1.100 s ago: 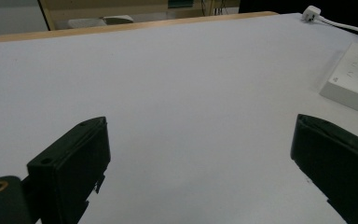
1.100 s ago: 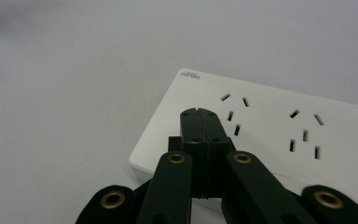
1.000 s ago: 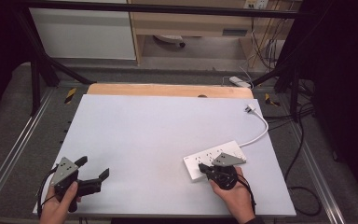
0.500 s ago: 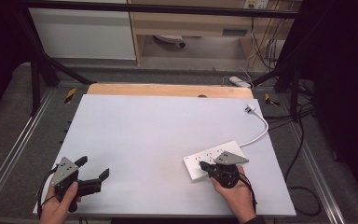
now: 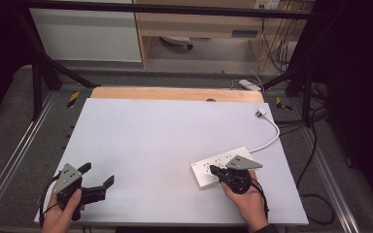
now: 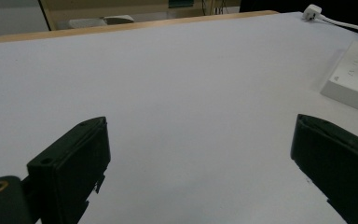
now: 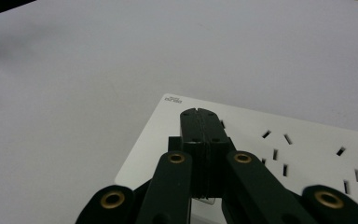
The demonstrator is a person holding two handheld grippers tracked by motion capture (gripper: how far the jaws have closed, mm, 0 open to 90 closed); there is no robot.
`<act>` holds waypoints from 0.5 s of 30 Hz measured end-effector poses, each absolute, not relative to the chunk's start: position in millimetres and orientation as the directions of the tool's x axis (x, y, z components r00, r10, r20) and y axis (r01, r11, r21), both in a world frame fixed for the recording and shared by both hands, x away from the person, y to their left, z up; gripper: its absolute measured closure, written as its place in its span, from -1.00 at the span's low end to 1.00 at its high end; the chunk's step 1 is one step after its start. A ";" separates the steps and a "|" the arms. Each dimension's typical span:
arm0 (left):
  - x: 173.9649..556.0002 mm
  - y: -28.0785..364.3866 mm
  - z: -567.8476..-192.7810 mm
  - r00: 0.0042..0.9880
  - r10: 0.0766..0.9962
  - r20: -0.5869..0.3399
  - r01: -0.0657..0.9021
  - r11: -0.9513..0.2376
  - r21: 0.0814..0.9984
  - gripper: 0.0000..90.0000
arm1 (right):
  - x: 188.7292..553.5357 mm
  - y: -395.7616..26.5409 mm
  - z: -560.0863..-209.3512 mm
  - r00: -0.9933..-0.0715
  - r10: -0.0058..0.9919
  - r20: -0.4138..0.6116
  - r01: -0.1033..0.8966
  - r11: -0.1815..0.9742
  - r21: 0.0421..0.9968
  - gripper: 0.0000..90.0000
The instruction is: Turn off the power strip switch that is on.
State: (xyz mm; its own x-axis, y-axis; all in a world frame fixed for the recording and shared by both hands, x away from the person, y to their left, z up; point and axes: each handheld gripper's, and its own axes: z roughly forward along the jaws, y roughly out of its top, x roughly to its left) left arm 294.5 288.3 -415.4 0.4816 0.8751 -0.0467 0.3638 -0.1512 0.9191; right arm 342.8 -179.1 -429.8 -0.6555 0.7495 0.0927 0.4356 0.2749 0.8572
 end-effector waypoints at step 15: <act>295.4 287.7 -416.6 0.484 0.873 -0.050 0.366 -0.150 0.918 -0.90 | 349.0 -189.5 -422.2 -0.627 0.773 0.097 0.410 0.222 0.885 0.67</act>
State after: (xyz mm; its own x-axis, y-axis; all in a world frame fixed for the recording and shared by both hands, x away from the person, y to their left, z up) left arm 295.4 287.7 -416.6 0.4843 0.8734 -0.0505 0.3662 -0.1500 0.9183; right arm 349.0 -189.5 -422.2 -0.6269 0.7731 0.0966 0.4100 0.2219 0.8847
